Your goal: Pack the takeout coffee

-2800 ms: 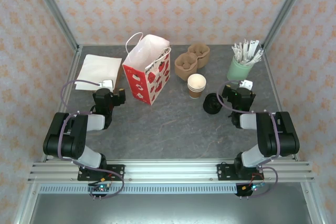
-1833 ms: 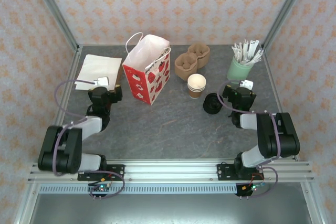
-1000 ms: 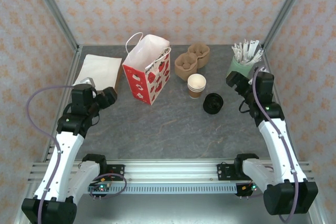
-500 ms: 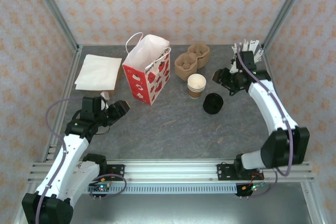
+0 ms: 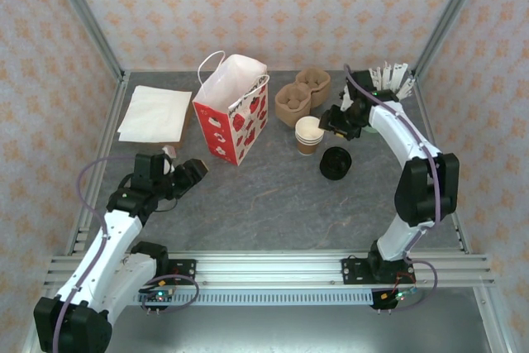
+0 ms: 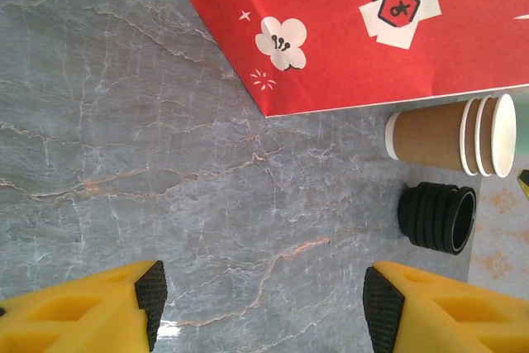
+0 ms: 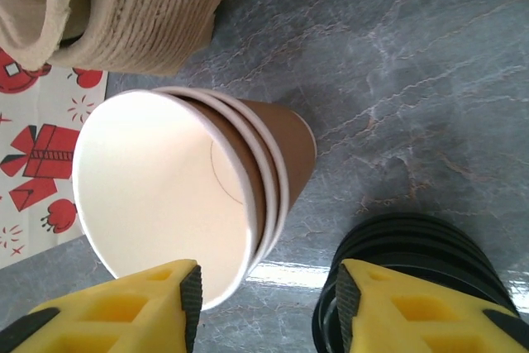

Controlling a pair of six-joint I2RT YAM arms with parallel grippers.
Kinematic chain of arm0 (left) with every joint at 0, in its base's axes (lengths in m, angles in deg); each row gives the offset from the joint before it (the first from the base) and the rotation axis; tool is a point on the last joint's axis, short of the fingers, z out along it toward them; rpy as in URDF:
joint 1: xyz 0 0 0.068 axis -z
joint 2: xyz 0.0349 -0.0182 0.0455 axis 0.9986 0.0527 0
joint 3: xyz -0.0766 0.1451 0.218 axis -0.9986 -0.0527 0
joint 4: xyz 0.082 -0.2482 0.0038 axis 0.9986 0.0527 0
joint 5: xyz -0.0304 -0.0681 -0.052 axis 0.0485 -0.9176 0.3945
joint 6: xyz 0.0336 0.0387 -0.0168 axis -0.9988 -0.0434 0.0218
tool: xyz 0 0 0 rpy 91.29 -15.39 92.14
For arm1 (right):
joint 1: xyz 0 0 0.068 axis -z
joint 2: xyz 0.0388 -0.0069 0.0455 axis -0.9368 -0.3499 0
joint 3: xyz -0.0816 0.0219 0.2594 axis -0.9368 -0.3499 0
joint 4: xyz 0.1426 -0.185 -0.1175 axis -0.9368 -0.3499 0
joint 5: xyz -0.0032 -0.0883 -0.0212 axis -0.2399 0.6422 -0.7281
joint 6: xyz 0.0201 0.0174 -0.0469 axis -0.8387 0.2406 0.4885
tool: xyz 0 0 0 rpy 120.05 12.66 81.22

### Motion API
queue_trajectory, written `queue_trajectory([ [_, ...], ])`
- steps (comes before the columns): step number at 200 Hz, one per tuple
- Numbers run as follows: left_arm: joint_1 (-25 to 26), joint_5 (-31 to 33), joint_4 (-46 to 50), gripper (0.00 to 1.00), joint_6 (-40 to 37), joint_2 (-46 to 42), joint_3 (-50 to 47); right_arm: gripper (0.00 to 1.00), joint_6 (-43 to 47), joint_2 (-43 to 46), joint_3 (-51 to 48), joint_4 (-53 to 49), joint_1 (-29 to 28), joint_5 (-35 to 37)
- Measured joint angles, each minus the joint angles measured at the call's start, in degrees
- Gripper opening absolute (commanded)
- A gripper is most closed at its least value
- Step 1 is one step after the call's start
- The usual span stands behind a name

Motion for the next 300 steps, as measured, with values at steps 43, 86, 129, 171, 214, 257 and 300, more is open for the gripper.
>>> queue_trajectory([
  [43,0.37,0.81,-0.02,0.67,0.00,0.33,0.00,0.37,0.24,-2.05,0.72,-0.26,-0.83,-0.02],
  [86,0.48,1.18,-0.02,0.67,-0.15,1.22,0.02,0.29,0.46,-2.78,0.72,-0.37,-0.83,-0.04],
  [129,0.74,1.36,0.00,0.67,-0.17,1.57,0.28,0.25,0.48,-3.41,1.49,-0.57,-0.83,-0.52],
  [171,0.74,1.38,0.00,0.67,-0.17,1.57,0.33,0.24,0.44,-4.09,1.79,-0.57,-0.83,-1.22],
  [214,0.74,1.38,0.00,0.67,-0.17,1.73,0.35,0.14,0.24,-4.92,1.81,-0.55,-0.83,-1.36],
  [257,0.74,1.40,0.00,0.67,-0.17,1.81,0.44,0.08,0.00,-4.92,2.12,-0.76,-0.83,-1.36],
  [300,0.74,1.40,0.02,0.67,-0.20,1.84,0.98,0.08,0.04,-4.92,4.04,-2.27,-0.83,-1.36],
])
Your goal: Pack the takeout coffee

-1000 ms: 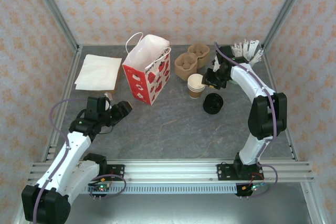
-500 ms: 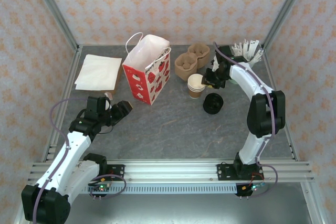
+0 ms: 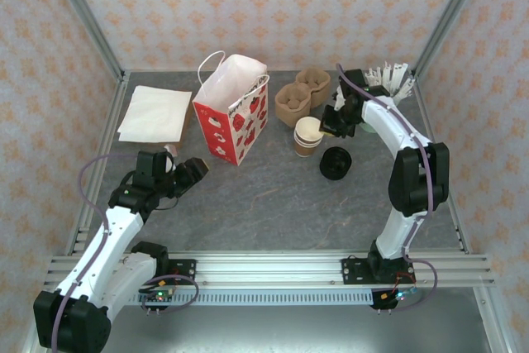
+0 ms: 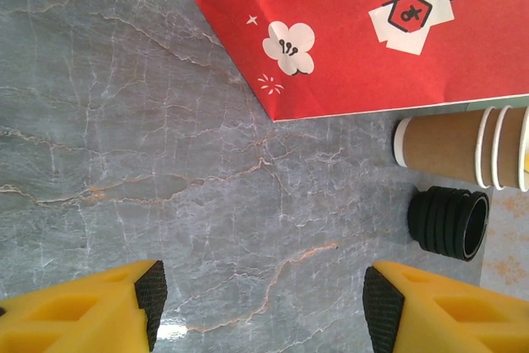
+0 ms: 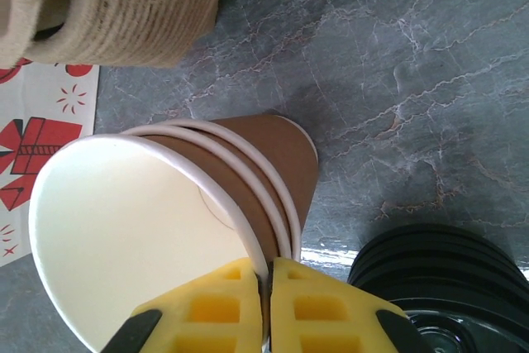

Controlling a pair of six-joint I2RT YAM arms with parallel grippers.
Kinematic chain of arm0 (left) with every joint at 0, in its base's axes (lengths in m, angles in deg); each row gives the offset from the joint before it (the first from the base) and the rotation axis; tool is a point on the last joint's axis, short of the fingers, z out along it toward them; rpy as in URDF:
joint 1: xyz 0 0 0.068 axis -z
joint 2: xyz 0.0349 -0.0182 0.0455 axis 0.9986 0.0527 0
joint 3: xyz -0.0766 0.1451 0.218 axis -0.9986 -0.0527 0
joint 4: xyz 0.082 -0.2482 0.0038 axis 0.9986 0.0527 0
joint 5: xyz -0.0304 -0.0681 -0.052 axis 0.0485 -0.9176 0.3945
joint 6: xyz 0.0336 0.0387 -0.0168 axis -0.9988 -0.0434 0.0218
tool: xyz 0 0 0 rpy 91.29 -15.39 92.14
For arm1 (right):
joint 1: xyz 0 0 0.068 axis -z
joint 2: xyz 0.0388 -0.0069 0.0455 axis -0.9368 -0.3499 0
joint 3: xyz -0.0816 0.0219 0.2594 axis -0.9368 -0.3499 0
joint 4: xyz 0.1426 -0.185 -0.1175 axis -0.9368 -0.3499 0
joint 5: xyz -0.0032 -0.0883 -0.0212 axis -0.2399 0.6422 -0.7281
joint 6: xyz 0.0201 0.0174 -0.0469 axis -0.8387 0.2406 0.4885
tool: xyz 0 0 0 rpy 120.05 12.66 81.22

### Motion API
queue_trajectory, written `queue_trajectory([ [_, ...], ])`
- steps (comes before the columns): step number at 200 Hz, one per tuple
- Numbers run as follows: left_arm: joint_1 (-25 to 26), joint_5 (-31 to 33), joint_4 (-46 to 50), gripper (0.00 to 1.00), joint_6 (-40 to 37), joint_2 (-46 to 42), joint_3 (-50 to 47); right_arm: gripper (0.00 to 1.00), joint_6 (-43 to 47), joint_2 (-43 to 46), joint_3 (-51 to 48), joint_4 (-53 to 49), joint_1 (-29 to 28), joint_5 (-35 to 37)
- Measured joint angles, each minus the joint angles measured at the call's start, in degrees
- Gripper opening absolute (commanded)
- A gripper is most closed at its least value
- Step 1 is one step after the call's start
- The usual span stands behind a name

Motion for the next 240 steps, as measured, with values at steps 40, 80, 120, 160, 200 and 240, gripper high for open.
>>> queue_trajectory([
  [40,0.42,-0.02,-0.02,0.67,0.00,0.46,0.31,0.08,0.39,0.02,1.29,-1.29,0.00,0.00],
  [80,0.63,0.02,-0.02,0.67,0.00,0.63,0.66,0.08,0.39,0.13,2.34,-2.84,-0.15,-0.37],
  [120,0.74,0.02,-0.04,0.67,0.02,0.63,2.56,0.08,0.39,4.02,5.57,-6.05,-0.83,-0.33],
  [160,1.51,0.00,-0.07,0.67,0.02,0.63,4.13,0.08,0.13,11.23,7.13,-9.70,-2.62,0.50],
  [200,2.86,0.00,-0.44,0.67,0.09,0.81,4.94,0.08,-2.19,17.05,4.44,-11.19,-9.35,1.62],
  [240,5.03,0.17,-0.96,0.67,0.35,1.68,5.05,0.08,-6.58,20.20,-4.15,-8.92,-16.28,2.03],
])
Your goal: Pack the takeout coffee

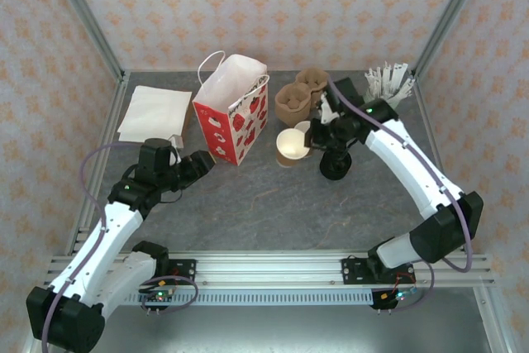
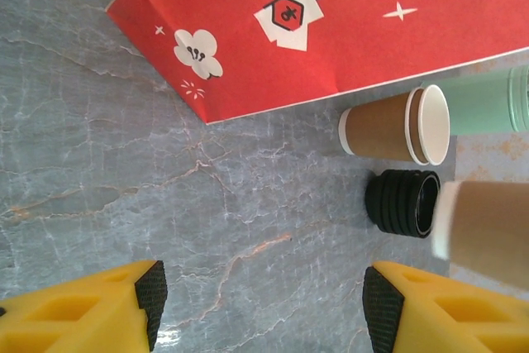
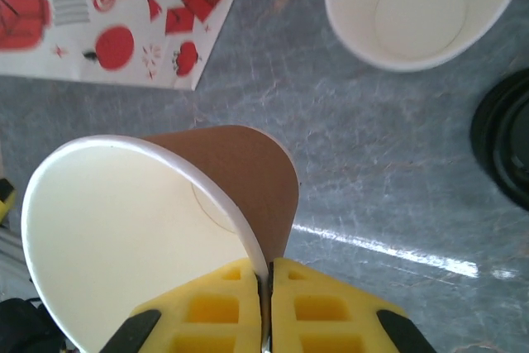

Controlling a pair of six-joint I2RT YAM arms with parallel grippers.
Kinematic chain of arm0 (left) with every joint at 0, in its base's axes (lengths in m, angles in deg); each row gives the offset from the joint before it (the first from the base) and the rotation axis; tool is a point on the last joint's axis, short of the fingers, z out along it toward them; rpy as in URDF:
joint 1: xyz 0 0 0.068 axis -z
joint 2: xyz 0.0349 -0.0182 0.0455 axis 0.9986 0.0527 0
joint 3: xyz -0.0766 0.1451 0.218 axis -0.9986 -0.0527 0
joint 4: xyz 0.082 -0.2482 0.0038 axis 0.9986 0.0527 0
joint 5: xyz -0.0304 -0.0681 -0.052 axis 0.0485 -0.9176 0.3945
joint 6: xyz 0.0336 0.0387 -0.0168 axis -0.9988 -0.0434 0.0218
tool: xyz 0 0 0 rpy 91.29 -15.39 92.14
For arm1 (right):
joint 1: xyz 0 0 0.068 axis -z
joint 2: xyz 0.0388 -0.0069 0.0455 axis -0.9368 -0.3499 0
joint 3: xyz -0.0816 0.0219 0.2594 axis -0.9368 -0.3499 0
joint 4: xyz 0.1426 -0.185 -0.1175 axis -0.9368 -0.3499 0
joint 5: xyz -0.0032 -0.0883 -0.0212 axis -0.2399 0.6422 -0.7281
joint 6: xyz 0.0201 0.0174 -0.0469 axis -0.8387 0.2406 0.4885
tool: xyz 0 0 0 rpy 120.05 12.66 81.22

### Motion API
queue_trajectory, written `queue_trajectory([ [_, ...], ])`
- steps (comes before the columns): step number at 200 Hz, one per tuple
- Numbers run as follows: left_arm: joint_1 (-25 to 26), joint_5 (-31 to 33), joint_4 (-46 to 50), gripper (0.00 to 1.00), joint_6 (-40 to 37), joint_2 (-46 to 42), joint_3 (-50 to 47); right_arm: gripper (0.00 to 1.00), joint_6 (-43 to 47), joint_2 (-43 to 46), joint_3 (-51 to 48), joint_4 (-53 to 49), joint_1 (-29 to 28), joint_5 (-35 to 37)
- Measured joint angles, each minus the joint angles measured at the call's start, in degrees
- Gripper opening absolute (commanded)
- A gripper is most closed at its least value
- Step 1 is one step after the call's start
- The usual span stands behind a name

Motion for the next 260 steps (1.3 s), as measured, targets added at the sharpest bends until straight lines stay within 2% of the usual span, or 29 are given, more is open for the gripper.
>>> queue_trajectory([
  [50,3.76,1.53,-1.07,0.67,1.36,1.97,0.15,0.09,-4.09,-0.94,-11.54,6.19,-6.12,0.70],
  [138,9.66,5.42,-2.75,0.67,1.60,6.93,3.26,0.10,-4.66,-6.05,-16.61,13.88,-6.38,3.63],
  [164,10.69,5.86,-2.99,0.67,1.81,8.11,3.30,0.13,-4.42,-7.10,-17.03,14.40,-6.47,4.44],
  [200,11.37,6.45,-3.15,0.68,1.81,9.33,3.43,0.21,-4.28,-7.17,-17.57,14.82,-6.47,4.72],
  [227,11.85,6.95,-3.41,0.68,1.79,9.66,4.20,0.38,-4.22,-7.10,-17.57,14.80,-6.47,4.90],
  [260,12.39,7.13,-3.41,0.69,1.77,9.66,4.94,0.50,-3.67,-4.72,-17.27,13.64,-6.43,5.68],
])
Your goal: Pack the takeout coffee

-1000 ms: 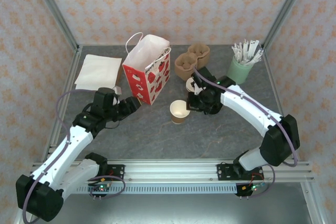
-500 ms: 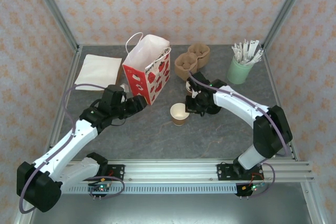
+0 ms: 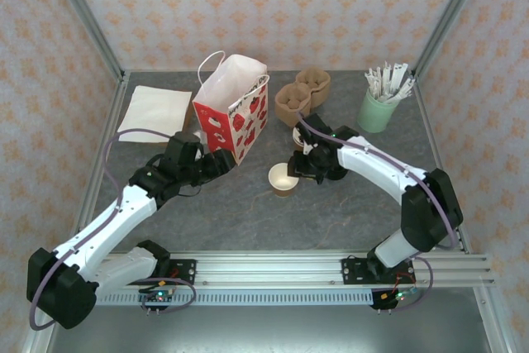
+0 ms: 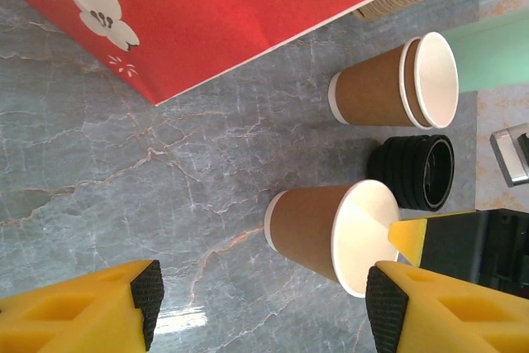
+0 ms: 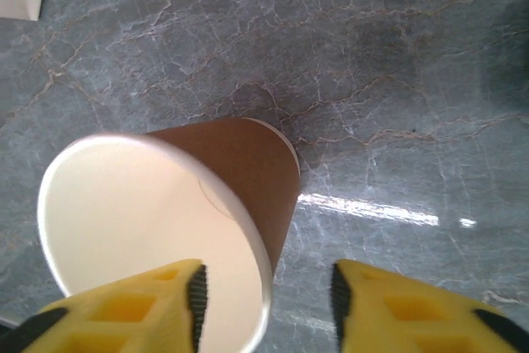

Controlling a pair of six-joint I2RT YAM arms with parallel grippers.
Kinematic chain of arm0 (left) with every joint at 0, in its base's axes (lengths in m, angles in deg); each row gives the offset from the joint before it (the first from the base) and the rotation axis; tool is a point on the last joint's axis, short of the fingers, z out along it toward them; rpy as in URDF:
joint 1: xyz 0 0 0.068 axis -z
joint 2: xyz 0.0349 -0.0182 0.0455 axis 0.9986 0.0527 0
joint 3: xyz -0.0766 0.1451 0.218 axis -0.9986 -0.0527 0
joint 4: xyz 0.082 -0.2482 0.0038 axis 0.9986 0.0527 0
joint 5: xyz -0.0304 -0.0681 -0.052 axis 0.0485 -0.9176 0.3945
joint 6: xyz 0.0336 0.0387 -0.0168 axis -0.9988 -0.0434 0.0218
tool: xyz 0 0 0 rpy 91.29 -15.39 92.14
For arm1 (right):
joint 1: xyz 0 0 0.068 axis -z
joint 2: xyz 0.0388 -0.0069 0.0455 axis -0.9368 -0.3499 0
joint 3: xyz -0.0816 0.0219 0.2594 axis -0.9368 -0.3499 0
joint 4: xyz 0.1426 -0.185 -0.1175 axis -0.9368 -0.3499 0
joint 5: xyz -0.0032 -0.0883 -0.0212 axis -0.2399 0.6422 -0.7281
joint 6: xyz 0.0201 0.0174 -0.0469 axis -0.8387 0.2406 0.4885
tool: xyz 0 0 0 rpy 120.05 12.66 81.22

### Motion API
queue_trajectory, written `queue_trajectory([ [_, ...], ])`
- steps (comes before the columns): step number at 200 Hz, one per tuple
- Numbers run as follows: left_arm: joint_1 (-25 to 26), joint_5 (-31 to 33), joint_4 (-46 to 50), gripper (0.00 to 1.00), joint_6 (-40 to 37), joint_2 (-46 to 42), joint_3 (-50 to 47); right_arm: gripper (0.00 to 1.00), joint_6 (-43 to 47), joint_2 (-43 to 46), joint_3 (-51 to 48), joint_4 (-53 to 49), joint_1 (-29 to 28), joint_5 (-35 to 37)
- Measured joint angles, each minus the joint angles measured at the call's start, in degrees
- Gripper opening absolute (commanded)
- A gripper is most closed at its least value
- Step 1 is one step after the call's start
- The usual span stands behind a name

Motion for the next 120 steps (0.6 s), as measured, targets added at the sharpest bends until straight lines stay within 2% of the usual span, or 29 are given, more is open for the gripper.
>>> queue_trajectory([
  [38,1.75,0.04,-0.09,0.70,-0.04,0.28,1.25,0.53,2.27,6.25,1.57,-3.82,4.02,1.88],
  [89,5.31,0.50,-0.92,0.69,-0.07,2.82,2.95,0.51,8.22,10.27,1.27,-7.32,20.13,4.52],
  [120,7.72,1.62,-1.20,0.70,-0.09,5.29,4.04,0.50,11.69,9.33,0.44,-7.28,25.27,5.25],
])
